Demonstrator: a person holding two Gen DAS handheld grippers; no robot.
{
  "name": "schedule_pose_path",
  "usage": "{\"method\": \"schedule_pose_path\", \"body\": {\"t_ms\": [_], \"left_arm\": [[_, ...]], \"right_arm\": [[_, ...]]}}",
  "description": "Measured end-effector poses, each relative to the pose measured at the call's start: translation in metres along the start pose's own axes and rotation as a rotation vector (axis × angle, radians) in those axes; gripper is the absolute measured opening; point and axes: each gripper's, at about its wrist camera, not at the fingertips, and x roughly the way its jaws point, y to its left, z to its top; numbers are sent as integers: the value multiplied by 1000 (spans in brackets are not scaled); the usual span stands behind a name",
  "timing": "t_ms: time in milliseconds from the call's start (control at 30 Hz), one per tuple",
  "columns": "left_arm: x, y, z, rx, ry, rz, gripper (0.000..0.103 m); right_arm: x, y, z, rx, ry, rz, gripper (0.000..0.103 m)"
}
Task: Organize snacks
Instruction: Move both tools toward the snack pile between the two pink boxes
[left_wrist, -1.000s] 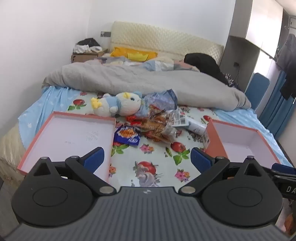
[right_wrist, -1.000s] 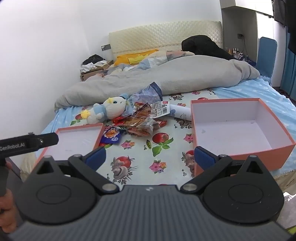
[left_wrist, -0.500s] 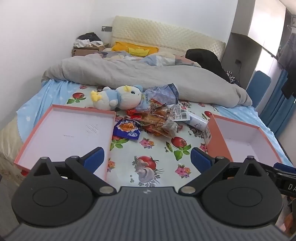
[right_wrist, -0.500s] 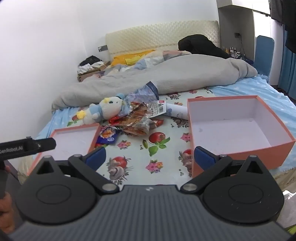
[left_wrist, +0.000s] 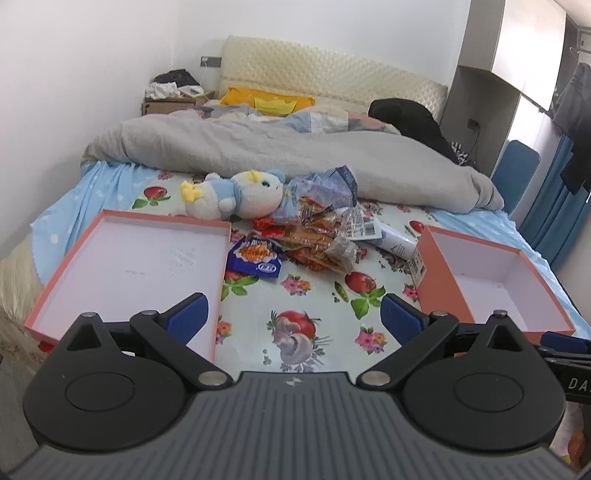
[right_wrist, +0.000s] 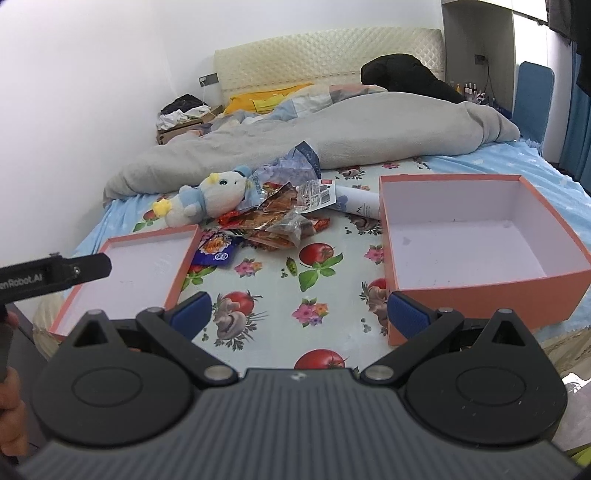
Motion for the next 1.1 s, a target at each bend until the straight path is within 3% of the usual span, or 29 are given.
{"method": "schedule_pose_path", "body": {"t_ms": [1100], "left_arm": [[7, 0, -4, -16, 24, -13, 101]], "right_arm": [[1, -7, 1, 31, 14, 9, 103]]}}
